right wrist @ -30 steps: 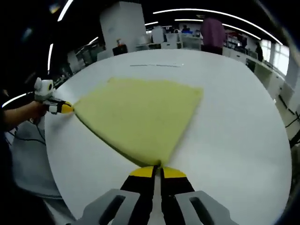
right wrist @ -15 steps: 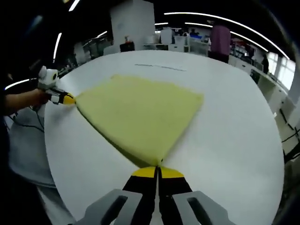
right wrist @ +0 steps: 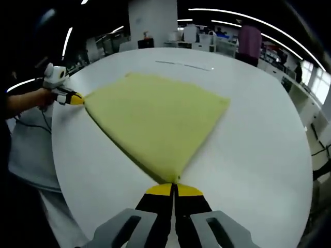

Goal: Fold the garment on the visible template until the final outline fits inside the template.

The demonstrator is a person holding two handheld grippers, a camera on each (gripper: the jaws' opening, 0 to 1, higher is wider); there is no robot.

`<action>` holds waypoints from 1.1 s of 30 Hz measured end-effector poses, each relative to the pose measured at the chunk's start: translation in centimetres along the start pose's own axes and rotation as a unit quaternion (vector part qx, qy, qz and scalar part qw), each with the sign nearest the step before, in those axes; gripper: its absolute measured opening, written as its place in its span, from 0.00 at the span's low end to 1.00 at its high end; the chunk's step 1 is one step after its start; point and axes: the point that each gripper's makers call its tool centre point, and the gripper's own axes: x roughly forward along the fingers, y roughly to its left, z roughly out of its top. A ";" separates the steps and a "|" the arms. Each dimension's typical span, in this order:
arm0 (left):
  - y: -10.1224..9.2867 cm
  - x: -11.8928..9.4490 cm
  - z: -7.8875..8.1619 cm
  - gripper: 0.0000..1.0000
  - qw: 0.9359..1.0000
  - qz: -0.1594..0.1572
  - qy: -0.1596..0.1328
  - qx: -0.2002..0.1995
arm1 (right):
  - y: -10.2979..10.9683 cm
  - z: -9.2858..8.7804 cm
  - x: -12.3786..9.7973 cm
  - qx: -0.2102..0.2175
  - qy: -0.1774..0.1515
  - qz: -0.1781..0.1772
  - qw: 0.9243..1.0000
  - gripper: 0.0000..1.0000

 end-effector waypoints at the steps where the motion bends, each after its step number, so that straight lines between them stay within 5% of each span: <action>1: 0.0 0.0 -0.1 0.00 1.000 0.001 -0.001 -0.001 | 0.0 -0.2 0.0 -0.002 0.002 -0.001 1.000 0.00; 22: -0.4 -1.0 -0.5 0.08 0.999 0.021 -0.022 -0.020 | 0.1 -0.5 -1.1 0.039 -0.017 -0.007 0.999 0.00; 33: -1.1 -2.3 1.8 0.37 0.998 0.002 -0.061 -0.016 | 1.5 2.3 -2.4 0.045 -0.067 0.024 0.996 0.41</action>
